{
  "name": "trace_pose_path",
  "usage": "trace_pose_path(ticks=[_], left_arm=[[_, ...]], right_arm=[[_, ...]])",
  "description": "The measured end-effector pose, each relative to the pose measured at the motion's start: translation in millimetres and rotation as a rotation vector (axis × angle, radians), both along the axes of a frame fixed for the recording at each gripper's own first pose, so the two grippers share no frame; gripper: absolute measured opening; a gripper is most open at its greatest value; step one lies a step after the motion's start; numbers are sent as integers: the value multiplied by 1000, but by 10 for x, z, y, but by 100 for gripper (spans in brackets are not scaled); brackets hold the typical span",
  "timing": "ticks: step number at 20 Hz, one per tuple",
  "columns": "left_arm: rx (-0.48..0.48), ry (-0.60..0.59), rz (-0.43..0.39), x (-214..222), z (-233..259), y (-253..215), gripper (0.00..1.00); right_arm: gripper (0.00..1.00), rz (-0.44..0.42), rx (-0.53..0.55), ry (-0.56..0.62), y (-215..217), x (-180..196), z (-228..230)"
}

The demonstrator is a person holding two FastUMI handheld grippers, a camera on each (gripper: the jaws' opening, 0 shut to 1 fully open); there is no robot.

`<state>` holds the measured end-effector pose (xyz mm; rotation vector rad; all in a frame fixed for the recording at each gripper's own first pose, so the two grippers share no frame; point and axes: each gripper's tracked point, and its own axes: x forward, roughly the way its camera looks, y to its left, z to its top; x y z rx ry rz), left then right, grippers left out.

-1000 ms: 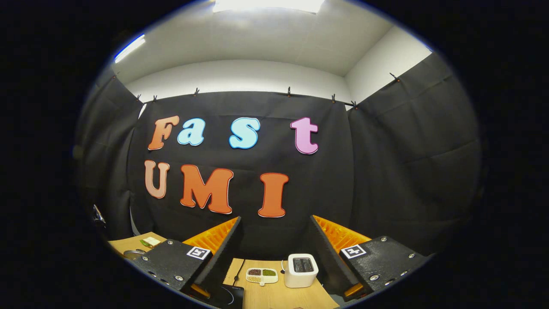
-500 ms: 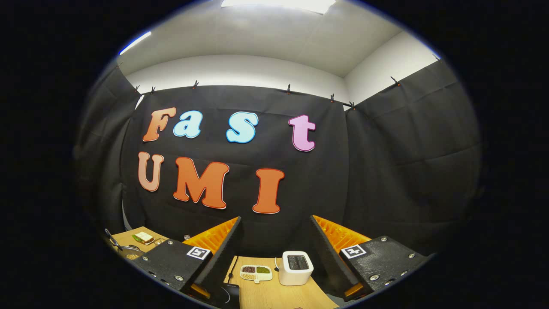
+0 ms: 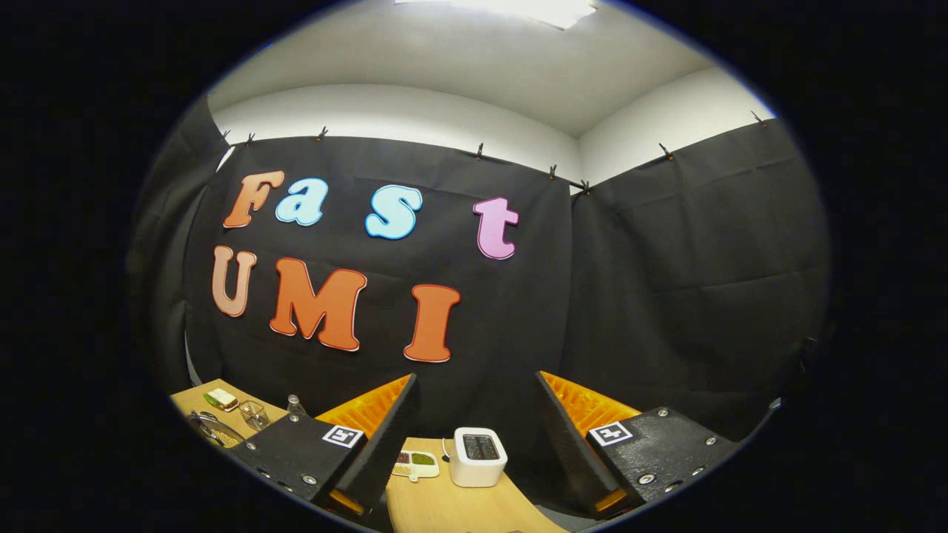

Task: First push the handle of the pot to place it horizontally, then grasp the pot with both hands and set it on the induction cooktop.

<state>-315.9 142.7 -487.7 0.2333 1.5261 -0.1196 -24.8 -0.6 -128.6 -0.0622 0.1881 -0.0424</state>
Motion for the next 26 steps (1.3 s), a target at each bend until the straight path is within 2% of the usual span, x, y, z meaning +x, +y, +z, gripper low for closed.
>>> trace_pose_path(ticks=[5, 6, 26], left_arm=[[-35, 6, -27, 133, -56, -112, 2], [-42, 5, -24, 167, -65, -143, 2], [-69, -48, 38, 849, -318, -543, 2]], right_arm=[[93, -31, -20, 27, -26, -80, -83], [95, -33, -24, 33, -28, -99, -94], [95, -78, -44, 167, -42, -397, -553]])
